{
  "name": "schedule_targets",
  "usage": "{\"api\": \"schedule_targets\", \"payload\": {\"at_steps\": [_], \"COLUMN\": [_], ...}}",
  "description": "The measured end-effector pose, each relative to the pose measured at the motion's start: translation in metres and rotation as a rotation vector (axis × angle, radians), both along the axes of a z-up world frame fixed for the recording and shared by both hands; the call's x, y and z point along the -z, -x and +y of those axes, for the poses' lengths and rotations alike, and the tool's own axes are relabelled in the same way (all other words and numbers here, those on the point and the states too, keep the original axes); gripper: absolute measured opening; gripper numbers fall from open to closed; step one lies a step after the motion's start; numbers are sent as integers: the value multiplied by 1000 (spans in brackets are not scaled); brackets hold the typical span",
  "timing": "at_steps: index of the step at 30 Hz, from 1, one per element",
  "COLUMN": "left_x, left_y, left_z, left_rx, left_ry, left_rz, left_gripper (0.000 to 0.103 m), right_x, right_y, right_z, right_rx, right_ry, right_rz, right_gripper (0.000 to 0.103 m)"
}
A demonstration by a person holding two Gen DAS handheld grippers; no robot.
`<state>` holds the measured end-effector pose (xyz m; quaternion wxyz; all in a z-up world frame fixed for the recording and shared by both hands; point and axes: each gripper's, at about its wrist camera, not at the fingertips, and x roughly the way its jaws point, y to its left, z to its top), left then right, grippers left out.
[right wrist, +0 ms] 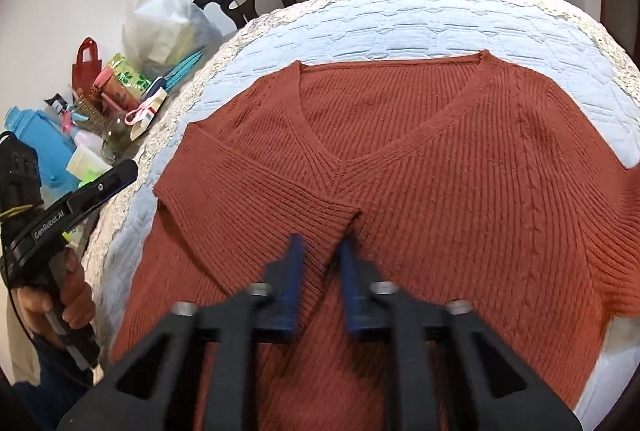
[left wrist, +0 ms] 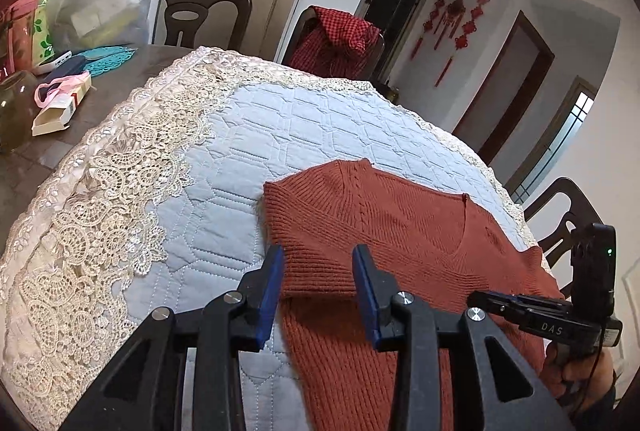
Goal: Fold small clothes
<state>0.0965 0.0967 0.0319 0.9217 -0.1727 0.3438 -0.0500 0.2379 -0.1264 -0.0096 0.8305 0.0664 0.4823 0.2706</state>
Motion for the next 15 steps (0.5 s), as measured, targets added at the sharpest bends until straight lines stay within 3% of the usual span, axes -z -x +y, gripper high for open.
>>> {"api": "schedule_targets", "payload": {"at_steps": [3, 10, 15], "left_x": [-3, -3, 7], "left_y": [0, -6, -16], "left_z": [-1, -4, -13], "left_rx": [6, 21, 46], "left_ry": [-2, -14, -34], "left_rz": [-11, -11, 32], "left_gripper": [38, 38, 38], "right_x": [-11, -41, -22], "right_y": [-3, -21, -46], "right_z": [-4, -22, -28], "right_rx": [-11, 33, 39], "right_ry": [-18, -54, -49], "right_rz": [-34, -134, -68], "right_gripper": [3, 3, 4]}}
